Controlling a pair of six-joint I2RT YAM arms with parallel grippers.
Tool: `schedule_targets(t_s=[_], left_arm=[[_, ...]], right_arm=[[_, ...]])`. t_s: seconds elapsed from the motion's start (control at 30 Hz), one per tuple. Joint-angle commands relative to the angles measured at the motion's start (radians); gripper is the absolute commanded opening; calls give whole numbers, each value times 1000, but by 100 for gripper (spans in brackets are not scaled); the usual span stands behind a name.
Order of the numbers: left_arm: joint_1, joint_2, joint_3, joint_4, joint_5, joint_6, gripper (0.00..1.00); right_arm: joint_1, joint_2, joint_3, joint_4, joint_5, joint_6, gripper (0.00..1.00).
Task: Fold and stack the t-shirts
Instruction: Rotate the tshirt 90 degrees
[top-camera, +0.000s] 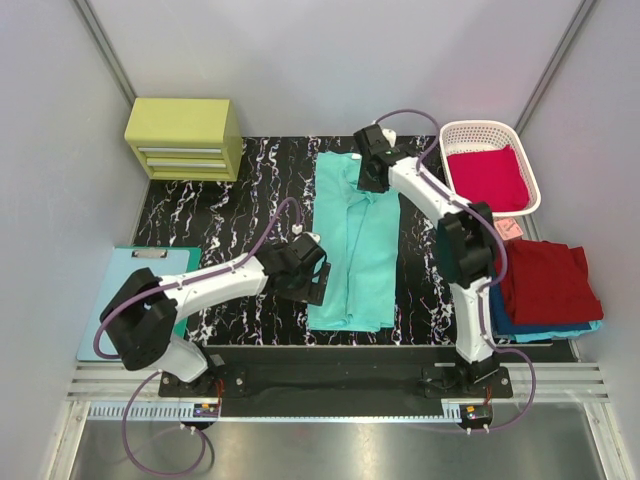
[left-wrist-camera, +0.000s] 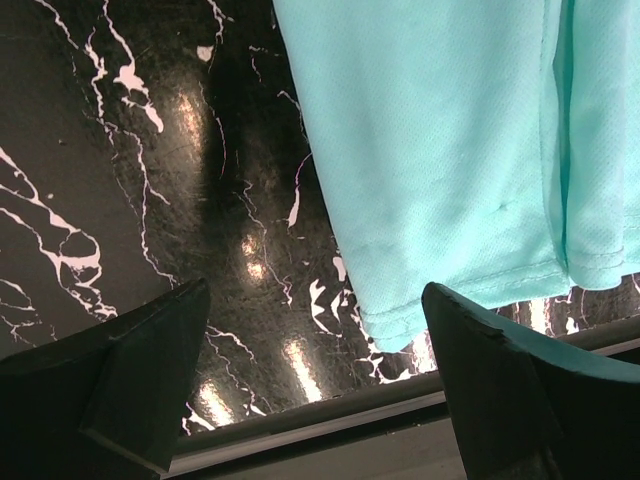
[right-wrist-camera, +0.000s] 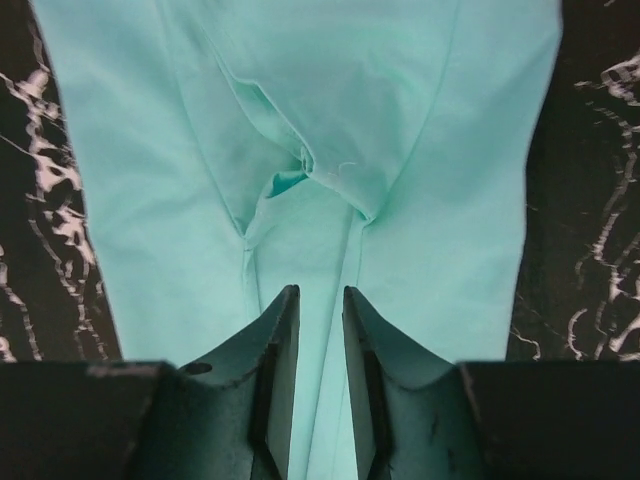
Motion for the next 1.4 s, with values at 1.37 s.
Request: schedule_targets(t_s=[1.37], left_arm=[[-3, 71, 47, -15, -30, 80, 94]], right_arm=[[-86, 418, 536, -182, -50, -18, 47]])
